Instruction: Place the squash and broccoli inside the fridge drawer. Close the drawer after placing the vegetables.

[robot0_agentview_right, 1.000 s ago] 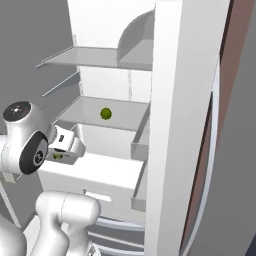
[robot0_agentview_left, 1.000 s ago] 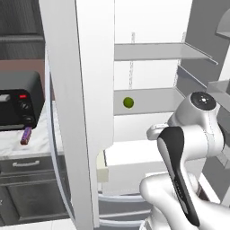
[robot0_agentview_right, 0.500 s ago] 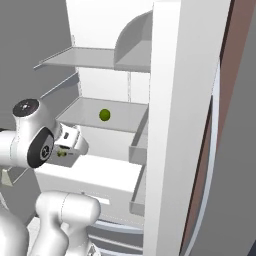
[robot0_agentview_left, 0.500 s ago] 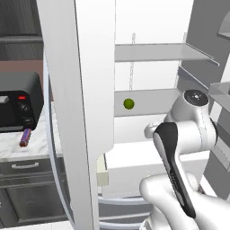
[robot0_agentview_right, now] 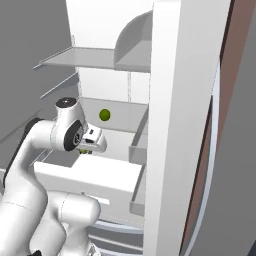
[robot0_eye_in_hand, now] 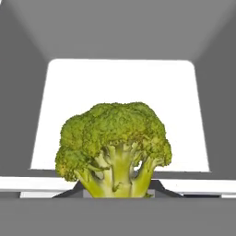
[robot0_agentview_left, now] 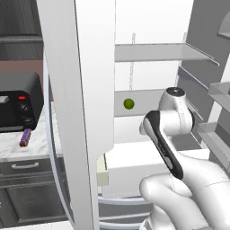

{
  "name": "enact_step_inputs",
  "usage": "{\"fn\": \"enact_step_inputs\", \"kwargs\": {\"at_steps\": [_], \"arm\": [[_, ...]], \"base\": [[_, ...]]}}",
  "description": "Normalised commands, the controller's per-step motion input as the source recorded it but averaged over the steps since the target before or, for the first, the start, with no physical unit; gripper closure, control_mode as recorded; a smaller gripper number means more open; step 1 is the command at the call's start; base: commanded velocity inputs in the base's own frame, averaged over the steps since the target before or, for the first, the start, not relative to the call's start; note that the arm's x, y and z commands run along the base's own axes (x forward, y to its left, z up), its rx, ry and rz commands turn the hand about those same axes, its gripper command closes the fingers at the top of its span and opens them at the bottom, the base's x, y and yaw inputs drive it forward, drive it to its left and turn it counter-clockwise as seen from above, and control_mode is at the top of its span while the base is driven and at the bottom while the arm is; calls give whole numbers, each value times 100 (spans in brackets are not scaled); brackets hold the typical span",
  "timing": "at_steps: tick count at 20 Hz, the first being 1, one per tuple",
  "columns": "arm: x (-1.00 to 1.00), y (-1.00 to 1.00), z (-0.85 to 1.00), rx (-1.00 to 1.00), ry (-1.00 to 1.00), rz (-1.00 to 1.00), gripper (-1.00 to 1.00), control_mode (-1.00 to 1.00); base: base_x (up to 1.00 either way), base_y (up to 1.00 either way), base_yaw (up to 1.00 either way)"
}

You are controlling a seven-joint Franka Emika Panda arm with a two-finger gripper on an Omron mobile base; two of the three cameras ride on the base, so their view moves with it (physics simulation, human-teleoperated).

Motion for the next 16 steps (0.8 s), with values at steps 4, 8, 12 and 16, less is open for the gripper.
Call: {"fn": "enact_step_inputs", "kwargs": {"at_steps": [4, 8, 12, 16], "arm": [[34, -10, -68, 0, 1, 0, 100, -100], [21, -4, -77, -4, 0, 0, 100, -100], [15, 0, -76, -5, 0, 1, 100, -100], [7, 0, -67, -3, 0, 2, 100, -100]], "base": [[0, 0, 0], [0, 0, 0], [0, 0, 0], [0, 0, 0]]}}
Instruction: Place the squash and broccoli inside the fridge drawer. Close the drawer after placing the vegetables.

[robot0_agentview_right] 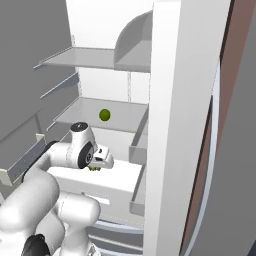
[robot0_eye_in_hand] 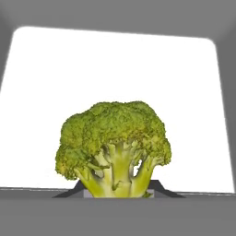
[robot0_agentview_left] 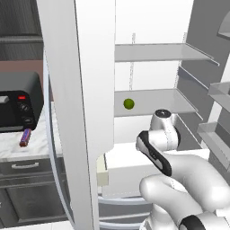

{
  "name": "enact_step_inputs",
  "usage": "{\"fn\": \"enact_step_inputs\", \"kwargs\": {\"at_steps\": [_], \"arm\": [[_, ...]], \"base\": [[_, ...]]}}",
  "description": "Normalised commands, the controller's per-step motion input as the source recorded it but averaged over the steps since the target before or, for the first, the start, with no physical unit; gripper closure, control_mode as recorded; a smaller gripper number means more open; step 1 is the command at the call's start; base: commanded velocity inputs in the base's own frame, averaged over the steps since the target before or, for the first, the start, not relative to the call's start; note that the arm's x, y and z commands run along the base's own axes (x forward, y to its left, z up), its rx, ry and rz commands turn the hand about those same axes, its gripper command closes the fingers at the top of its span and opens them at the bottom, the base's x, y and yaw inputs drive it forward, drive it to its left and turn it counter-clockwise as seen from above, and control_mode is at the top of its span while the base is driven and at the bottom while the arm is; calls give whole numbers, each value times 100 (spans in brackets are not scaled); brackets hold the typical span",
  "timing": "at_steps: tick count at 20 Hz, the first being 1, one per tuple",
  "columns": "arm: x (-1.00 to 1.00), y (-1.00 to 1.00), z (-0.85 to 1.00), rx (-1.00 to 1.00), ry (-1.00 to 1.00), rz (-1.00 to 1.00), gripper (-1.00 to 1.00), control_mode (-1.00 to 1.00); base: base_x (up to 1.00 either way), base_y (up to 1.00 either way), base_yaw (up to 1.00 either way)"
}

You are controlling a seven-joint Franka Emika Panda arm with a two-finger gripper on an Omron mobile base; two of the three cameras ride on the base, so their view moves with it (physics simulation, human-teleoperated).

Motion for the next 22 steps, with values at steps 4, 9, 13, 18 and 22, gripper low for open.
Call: {"fn": "enact_step_inputs", "kwargs": {"at_steps": [4, 9, 13, 18, 22], "arm": [[0, -3, -23, 0, 0, 3, 100, -100], [0, -11, -4, 0, 10, 7, 100, -100], [13, -7, -16, 0, 15, 7, 100, -100], [11, -7, -25, 0, 12, 8, 100, -100], [0, 0, -36, 0, 9, 6, 100, -100]], "base": [[0, 0, 0], [0, 0, 0], [0, 0, 0], [0, 0, 0], [0, 0, 0]]}}
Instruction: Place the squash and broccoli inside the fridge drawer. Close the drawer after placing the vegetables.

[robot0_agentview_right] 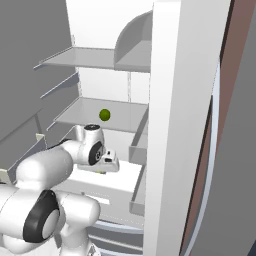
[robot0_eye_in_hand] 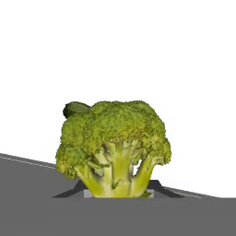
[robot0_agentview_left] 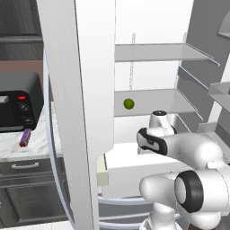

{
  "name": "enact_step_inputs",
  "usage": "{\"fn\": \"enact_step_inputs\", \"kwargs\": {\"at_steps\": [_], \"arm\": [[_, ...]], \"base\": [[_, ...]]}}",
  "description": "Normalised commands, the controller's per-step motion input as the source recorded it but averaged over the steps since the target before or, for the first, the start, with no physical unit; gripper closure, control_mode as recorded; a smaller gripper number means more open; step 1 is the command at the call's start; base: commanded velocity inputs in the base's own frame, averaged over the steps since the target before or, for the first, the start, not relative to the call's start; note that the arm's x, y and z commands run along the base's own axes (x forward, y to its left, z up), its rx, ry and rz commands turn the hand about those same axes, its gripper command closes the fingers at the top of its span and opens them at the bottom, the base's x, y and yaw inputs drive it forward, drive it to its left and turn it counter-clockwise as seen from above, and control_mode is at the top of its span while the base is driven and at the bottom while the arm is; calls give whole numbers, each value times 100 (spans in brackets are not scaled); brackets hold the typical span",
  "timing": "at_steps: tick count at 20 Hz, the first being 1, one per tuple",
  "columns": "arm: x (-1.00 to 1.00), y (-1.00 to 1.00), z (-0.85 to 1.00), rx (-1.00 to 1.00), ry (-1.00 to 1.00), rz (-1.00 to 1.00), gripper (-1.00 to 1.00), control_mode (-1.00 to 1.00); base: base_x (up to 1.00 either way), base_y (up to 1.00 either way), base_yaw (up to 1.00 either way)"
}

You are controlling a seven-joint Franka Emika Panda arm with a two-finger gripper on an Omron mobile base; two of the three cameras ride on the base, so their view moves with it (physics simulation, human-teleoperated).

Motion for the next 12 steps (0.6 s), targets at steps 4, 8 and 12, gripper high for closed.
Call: {"fn": "enact_step_inputs", "kwargs": {"at_steps": [4, 8, 12], "arm": [[0, 0, -37, 0, 7, 6, 100, -100], [-5, 0, -27, 0, 0, 7, -100, -100], [-14, 0, -19, 0, 0, 5, -100, -100]], "base": [[0, 0, 0], [0, 0, 0], [0, 0, 0]]}}
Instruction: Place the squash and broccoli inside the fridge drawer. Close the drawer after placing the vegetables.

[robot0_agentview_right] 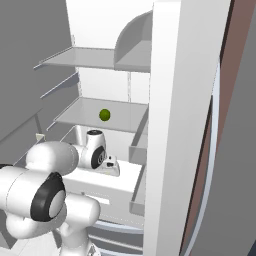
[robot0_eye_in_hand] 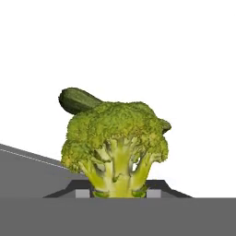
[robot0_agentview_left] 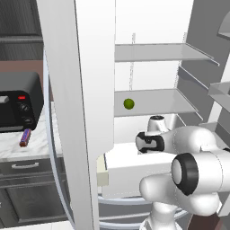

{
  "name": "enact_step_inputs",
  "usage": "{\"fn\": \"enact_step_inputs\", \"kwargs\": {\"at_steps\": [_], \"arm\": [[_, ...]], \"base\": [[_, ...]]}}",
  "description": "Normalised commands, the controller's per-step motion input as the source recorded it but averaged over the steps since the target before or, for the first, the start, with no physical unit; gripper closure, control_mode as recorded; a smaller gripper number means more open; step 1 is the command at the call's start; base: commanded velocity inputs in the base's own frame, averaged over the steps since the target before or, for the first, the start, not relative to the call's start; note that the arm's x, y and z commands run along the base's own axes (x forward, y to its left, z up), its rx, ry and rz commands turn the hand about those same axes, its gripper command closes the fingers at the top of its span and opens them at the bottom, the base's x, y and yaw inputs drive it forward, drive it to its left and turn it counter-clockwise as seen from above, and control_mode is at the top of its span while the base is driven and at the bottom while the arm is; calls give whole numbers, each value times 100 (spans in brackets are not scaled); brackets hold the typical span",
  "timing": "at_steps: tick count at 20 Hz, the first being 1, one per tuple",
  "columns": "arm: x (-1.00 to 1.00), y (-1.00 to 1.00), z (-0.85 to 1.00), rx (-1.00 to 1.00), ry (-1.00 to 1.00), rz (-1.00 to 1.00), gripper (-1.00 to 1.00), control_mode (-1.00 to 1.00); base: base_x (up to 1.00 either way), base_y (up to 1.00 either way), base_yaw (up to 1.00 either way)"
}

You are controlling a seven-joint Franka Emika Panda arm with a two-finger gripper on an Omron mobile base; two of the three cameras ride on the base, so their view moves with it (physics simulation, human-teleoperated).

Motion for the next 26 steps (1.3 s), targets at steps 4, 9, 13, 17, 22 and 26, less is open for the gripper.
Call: {"fn": "enact_step_inputs", "kwargs": {"at_steps": [4, 9, 13, 17, 22, 26], "arm": [[-2, 0, -2, 0, 0, 2, -100, -100], [0, 0, 13, 0, 0, 1, -100, -100], [0, 0, 55, 0, -4, 0, -100, -100], [0, 0, 83, 0, -12, 0, -100, -100], [-2, 0, 83, 0, -14, 0, -100, -100], [-52, 1, 73, 0, -17, 0, -100, -100]], "base": [[0, 0, 0], [0, 0, 0], [0, 0, 0], [0, 0, 0], [0, 0, 0], [0, 0, 0]]}}
